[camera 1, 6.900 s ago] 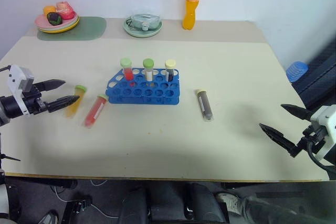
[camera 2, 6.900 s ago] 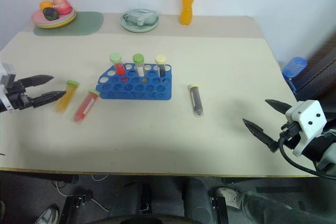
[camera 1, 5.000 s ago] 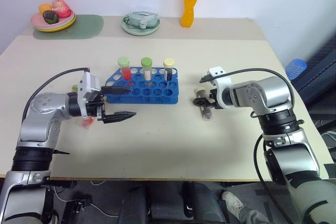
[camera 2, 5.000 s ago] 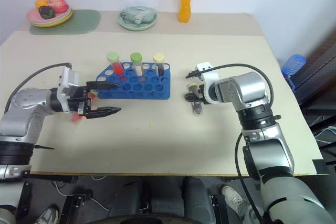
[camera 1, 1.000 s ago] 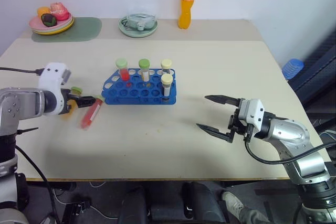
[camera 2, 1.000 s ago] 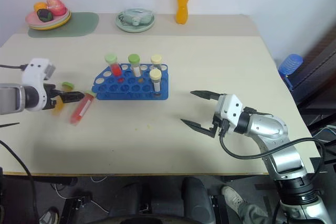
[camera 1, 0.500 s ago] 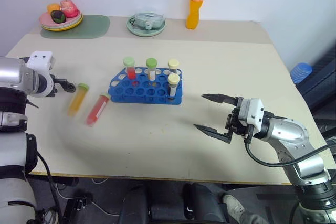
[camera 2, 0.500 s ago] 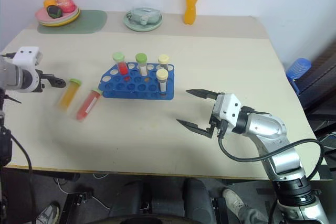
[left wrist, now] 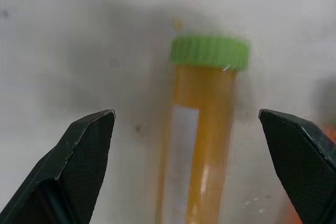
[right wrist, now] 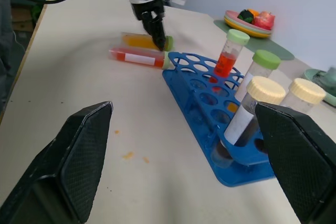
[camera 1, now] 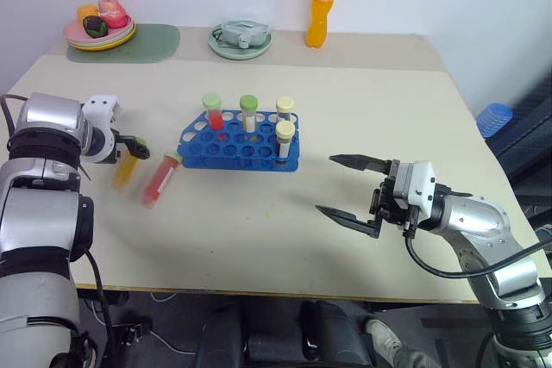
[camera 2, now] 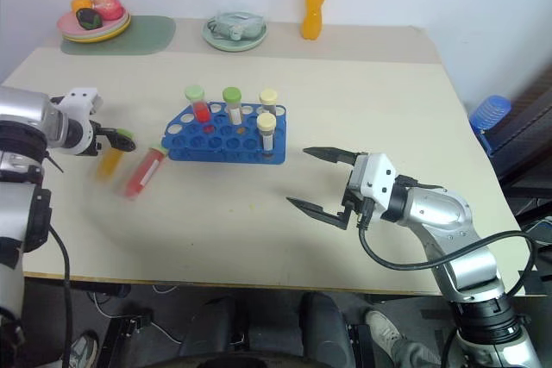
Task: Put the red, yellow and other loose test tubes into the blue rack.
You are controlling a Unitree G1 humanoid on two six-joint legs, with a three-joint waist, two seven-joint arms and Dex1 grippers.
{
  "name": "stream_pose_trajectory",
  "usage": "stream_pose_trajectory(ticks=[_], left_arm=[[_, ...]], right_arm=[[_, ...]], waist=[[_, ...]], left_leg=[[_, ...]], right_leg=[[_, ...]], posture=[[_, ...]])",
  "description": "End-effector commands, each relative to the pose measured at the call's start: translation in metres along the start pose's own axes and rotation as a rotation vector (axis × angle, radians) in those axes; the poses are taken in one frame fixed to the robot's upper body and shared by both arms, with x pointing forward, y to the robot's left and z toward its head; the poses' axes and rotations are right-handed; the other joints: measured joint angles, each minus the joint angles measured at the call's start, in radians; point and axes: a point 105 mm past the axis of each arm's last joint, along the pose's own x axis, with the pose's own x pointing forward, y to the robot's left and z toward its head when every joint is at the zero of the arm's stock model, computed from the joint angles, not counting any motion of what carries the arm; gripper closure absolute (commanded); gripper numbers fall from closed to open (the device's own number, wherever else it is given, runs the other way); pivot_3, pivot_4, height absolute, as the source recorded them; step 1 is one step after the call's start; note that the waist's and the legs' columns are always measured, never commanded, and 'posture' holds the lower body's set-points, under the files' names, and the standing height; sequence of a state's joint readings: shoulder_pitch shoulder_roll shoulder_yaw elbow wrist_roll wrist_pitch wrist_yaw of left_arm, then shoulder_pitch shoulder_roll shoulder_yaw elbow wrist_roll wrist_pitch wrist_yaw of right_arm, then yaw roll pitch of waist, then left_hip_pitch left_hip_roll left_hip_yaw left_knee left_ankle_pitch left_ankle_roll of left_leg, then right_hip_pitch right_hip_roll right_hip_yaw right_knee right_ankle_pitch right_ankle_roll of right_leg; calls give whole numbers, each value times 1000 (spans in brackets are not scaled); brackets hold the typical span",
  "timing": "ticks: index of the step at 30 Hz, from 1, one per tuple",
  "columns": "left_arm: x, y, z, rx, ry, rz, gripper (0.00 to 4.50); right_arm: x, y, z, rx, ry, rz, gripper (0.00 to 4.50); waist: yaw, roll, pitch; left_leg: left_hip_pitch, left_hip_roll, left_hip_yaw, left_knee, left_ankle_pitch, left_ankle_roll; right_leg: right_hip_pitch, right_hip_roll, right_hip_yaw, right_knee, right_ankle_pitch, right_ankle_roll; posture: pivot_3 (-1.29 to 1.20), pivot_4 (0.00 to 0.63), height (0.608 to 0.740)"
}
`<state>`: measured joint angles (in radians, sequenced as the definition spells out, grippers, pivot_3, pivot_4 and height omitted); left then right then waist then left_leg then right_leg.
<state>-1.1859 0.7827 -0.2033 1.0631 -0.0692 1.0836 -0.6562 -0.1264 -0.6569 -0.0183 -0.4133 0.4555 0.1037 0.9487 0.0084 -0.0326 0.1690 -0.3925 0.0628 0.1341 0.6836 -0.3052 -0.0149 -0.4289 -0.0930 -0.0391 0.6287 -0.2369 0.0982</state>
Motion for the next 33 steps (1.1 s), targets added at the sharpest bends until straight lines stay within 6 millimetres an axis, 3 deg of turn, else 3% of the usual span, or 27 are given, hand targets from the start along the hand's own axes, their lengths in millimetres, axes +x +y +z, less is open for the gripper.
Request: stream_pose_trajectory(ticks=[1, 5, 13, 20, 24, 29, 33], left_arm=[[-5, -1, 7, 22, -10, 17, 871], [-4, 1, 4, -3, 1, 22, 2944], [-22, 11, -1, -78, -10, -10, 2944], [-58, 18, 8, 45, -315, -24, 2944], [-78, -4, 16, 109, -548, -111, 2944], [-78, -30, 7, 194, -547, -265, 2944], [-82, -36, 17, 220, -621, -258, 3650]], right_arm=[[-3, -3, 12, -45, -20, -11, 0], [-2, -3, 11, -40, -19, -11, 0], [2, -7, 8, -41, -25, -4, 0], [3, -15, 5, -47, -32, -8, 0], [3, -19, 3, -50, -33, -8, 0], [2, -21, 4, -63, -27, -12, 0], [-2, -24, 5, -73, -19, -29, 0]], waist=[[1, 0, 0], [0, 0, 0], [-13, 0, 0], [-25, 0, 0], [-15, -1, 0], [-16, -1, -1], [-22, -1, -1]], left_leg=[[0, 0, 0, 0, 0, 0], [0, 0, 0, 0, 0, 0], [0, 0, 0, 0, 0, 0], [0, 1, 0, 0, 0, 0], [0, 1, -1, 1, 0, 0], [0, 1, -1, 2, 0, 0], [0, 1, -1, 1, 0, 0]], right_leg=[[0, 0, 0, 0, 0, 0], [0, 0, 0, 0, 0, 0], [0, 0, 0, 1, 0, 0], [-1, 0, 0, 2, 0, 0], [0, -1, 0, 2, 0, 0], [0, -1, 0, 2, 0, 0], [0, 0, 0, 2, 0, 0]], posture=[[0, 150, 740], [0, 150, 740], [0, 150, 740], [0, 150, 740], [0, 150, 740], [0, 150, 740], [0, 150, 740]])
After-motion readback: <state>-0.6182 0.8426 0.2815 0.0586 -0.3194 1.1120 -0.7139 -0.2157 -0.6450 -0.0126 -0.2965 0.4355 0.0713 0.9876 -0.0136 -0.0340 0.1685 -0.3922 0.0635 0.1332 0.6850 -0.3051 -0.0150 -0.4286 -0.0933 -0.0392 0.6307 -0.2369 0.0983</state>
